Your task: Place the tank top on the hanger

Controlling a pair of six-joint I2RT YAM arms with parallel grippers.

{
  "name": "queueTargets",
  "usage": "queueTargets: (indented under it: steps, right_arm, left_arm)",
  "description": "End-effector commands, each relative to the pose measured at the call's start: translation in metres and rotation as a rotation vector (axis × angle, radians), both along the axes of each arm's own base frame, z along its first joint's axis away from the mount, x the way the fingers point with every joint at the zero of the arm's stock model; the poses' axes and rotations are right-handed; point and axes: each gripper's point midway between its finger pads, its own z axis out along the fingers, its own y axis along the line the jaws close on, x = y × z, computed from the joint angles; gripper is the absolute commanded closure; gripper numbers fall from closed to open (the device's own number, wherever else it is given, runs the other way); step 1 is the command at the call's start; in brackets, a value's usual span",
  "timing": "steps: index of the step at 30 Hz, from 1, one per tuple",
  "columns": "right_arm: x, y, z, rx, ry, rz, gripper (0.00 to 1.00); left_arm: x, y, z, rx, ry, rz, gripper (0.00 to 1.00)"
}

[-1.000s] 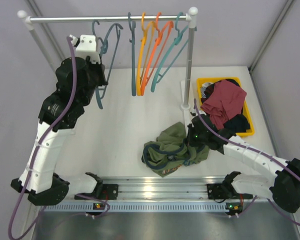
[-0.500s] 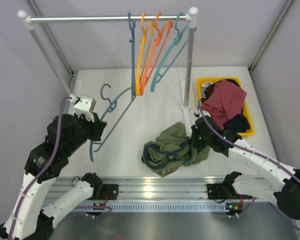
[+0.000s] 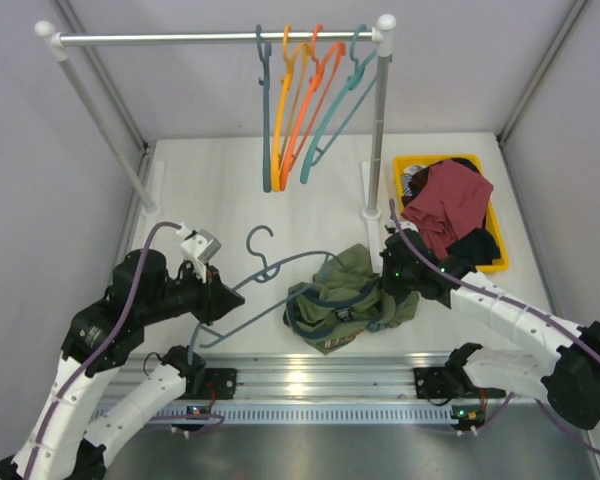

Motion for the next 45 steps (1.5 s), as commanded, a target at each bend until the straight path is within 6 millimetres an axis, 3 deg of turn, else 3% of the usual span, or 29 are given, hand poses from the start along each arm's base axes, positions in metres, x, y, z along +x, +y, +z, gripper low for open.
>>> queueTargets:
  steps: [1, 17, 36, 42, 45]
  right_arm:
    - [0.015, 0.008, 0.027, 0.036, -0.067, -0.005, 1.00]
    - [0.016, 0.007, 0.055, 0.059, -0.108, 0.000, 1.00]
    - [0.015, 0.008, 0.069, 0.062, -0.111, 0.012, 1.00]
    - [0.012, 0.004, 0.069, 0.054, -0.111, 0.014, 1.00]
    - [0.010, 0.000, 0.068, 0.043, -0.111, 0.007, 1.00]
  left_arm:
    - [-0.018, -0.014, 0.007, -0.074, 0.043, -0.104, 1.00]
    - [-0.009, -0.038, 0.004, -0.106, 0.094, -0.199, 1.00]
    - [0.004, -0.070, -0.010, -0.075, 0.080, -0.260, 1.00]
    - [0.019, -0.073, -0.018, -0.004, 0.018, -0.198, 1.00]
    - [0.020, -0.072, -0.012, -0.003, -0.001, -0.200, 1.00]
